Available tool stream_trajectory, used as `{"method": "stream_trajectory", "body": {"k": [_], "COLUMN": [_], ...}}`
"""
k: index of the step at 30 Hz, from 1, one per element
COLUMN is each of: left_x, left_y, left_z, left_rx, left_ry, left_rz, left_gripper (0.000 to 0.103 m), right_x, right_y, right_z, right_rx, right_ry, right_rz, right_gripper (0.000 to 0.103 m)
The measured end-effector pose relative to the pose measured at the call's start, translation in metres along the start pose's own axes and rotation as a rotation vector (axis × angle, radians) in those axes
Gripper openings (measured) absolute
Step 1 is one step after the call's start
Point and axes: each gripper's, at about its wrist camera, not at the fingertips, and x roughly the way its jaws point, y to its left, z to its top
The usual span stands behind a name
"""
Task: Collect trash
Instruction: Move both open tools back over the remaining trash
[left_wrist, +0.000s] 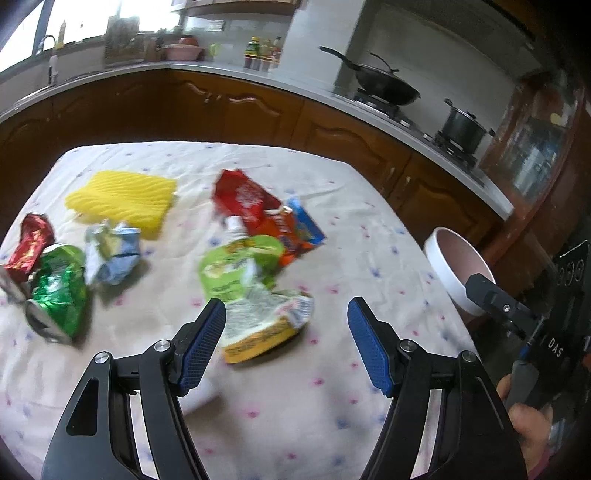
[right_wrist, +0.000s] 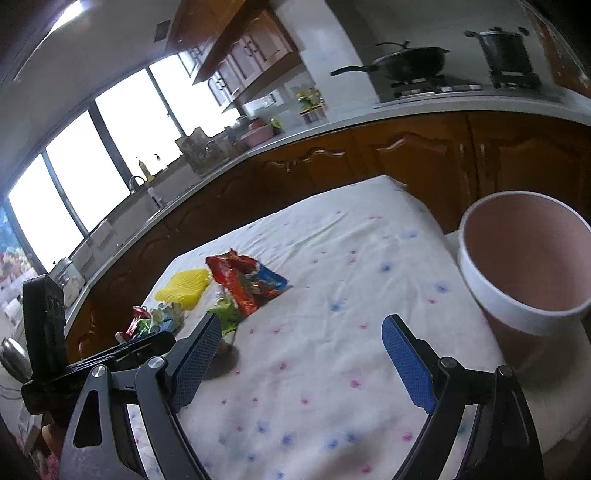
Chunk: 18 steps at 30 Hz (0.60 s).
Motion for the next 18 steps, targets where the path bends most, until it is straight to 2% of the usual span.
{"method": "stream_trajectory", "body": {"k": [10, 16, 18], "left_x": [-0.016, -0.017, -0.015], "left_y": [0.057, 0.082, 0.089], "left_z": [0.011, 0.021, 0.025], "left_rx": [-0.071, -0.068, -0.060], "left_ry": [-0.036, -0.040, -0.037], "left_rz": [0.066, 0.125, 0.140], "left_gripper": [0.070, 0.070, 0.070], "right_x": [0.032, 0.053, 0.059], "right_y": [0.039, 0.061, 0.066], "right_z": [0.010, 0.014, 0.016], "right_rx": [-0.090, -0.144, -0.156], "right_ry": [0.048, 0.074, 0.078], "right_rz": [0.064, 0.076, 0.077], "right_gripper": [0.090, 0.089, 0.085]}}
